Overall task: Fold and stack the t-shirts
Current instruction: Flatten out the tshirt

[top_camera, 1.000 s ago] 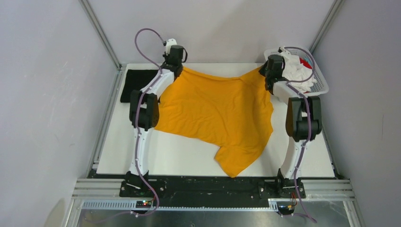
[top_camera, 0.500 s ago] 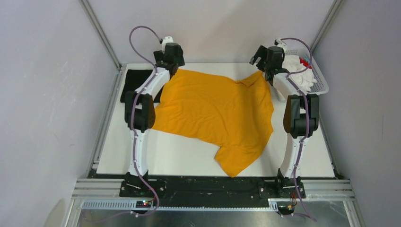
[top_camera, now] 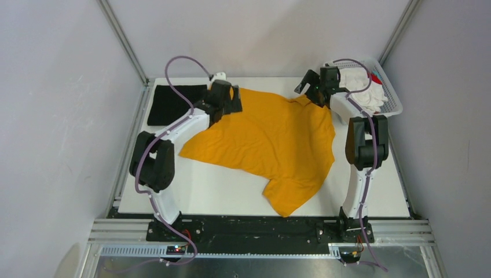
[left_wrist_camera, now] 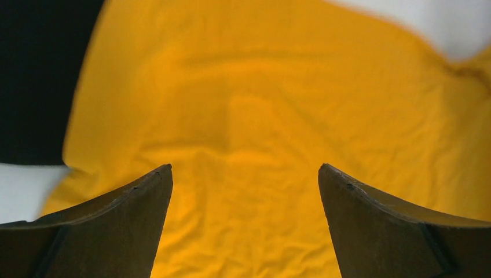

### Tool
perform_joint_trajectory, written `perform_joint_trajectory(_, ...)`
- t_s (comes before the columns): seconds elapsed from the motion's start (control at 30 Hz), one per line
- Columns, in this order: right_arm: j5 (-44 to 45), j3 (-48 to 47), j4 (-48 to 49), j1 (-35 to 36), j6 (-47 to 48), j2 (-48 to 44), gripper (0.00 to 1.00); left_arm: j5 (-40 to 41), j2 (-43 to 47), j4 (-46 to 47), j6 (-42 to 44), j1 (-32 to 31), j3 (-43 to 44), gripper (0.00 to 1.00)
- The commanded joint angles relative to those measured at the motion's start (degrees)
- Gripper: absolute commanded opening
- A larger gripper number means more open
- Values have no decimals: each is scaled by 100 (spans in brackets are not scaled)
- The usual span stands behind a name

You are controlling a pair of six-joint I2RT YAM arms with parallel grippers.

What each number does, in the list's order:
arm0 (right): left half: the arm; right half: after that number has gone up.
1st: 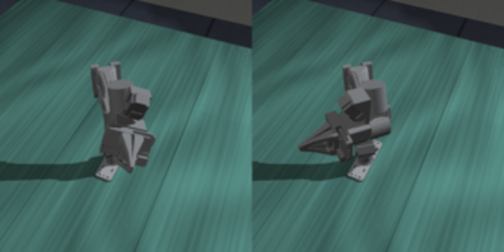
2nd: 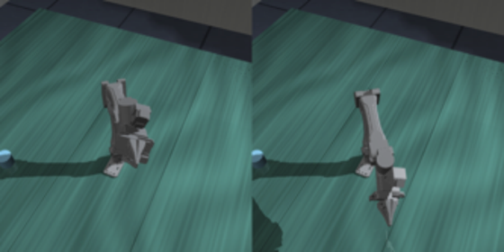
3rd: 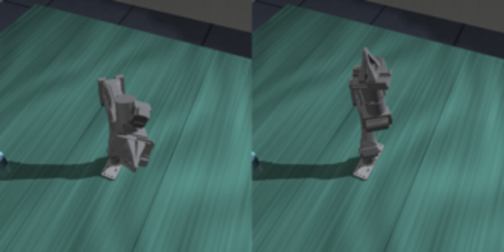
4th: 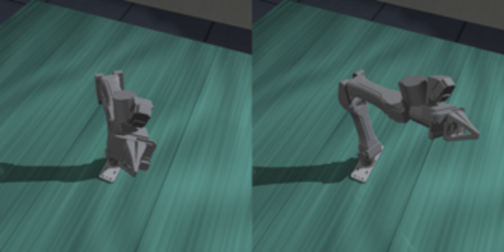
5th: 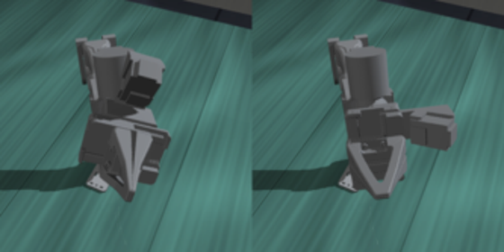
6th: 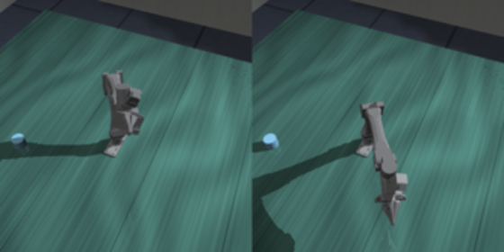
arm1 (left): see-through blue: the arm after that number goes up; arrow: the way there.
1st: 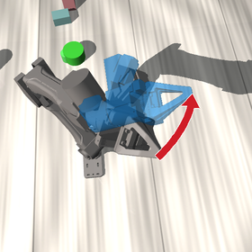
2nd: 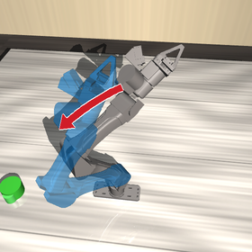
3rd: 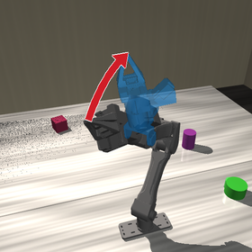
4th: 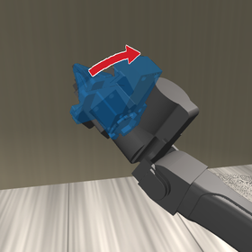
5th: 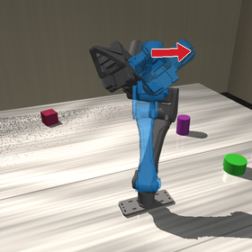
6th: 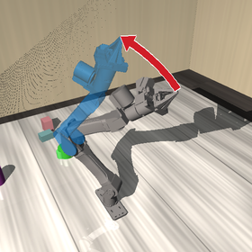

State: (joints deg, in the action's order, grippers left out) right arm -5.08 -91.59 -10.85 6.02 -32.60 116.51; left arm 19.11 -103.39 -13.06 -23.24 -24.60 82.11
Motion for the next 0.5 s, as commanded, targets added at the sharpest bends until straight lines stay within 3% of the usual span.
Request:
perform_joint_trajectory(0.0, -188, -495, -266, 22, -446, 532, 99, -500, 98, -32, -482, -4, -551, 100)
perform_joint_trajectory(0.47, -101, -1075, 54, 27, -972, 1398, 99, -900, -253, -22, -758, -16, -1270, 100)
